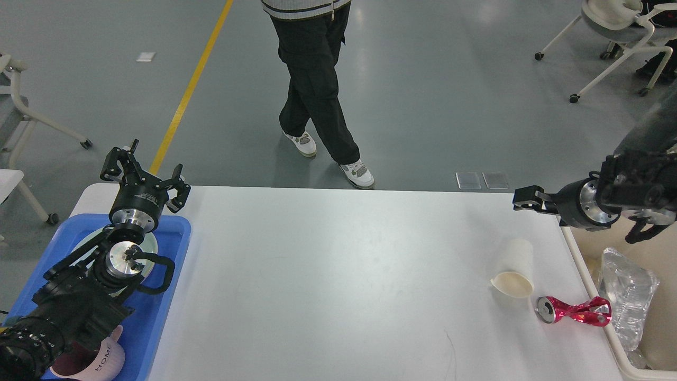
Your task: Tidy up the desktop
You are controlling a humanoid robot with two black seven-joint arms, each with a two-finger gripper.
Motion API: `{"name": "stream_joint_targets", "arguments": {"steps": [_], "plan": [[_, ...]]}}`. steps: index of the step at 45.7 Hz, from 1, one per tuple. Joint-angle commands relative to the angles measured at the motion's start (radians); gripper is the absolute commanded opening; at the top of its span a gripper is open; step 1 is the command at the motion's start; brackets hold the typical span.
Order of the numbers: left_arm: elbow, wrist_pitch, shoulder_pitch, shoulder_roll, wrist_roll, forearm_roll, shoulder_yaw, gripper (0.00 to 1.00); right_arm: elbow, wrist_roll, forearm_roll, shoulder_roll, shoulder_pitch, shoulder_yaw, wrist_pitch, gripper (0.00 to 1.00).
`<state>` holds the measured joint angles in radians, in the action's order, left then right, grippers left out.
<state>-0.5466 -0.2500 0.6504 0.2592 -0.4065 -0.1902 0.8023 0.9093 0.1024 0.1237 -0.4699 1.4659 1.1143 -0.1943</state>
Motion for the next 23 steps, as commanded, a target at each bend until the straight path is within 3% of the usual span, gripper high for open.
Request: {"name": "stream_joint_targets", "arguments": {"steps": [1,10,23], "plan": [[0.001,0.000,0.000,0.000,0.000,0.000,-0.002,0.96,-0.122,-0.001,-0.007,0.008,-0.159,-0.039,0.006,1.00],[0.001,0.000,0.000,0.000,0.000,0.000,0.000,0.96,-0.216,-0.009,-0.051,0.043,-0.334,-0.165,0.018,1.00],[0.001,0.000,0.000,0.000,0.000,0.000,-0.002,0.96,-0.234,-0.009,-0.131,0.083,-0.366,-0.228,0.039,1.00]]}}
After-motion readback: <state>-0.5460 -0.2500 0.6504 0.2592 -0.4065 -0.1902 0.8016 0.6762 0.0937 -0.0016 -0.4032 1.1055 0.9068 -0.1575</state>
